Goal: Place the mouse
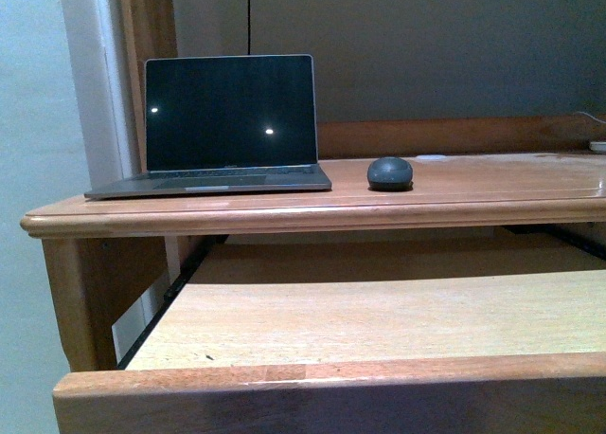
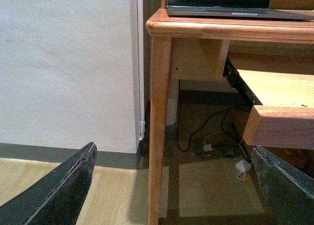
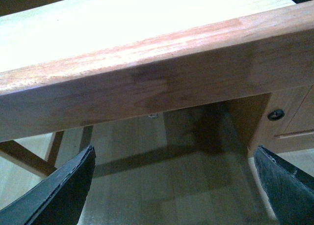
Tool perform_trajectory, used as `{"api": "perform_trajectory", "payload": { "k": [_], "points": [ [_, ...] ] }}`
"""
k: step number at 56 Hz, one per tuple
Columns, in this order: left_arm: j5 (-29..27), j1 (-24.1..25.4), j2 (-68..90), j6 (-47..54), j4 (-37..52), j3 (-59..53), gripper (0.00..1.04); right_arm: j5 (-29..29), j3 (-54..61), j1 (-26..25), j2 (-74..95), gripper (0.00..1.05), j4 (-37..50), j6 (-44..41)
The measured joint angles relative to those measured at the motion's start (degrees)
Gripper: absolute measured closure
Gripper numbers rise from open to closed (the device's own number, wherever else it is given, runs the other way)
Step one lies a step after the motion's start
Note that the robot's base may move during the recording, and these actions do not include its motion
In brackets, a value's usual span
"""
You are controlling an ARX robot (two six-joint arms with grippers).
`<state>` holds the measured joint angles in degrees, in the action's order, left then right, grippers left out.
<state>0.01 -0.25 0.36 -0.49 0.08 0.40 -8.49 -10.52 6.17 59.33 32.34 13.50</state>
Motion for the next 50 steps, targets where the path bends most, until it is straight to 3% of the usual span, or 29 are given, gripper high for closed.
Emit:
{"api": "perform_trajectory", "payload": {
  "k": [22,50],
  "points": [
    [0.00,0.00,0.00,0.02,0.00,0.00,0.08,-7.23,-13.88,7.34,23.47,0.07,11.76,-2.84],
    [0.00,0.00,0.00,0.02,0.00,0.00,0.08,-16.31,-47.08,14.27,49.83,0.07,6.75,-6.62]
  ]
}}
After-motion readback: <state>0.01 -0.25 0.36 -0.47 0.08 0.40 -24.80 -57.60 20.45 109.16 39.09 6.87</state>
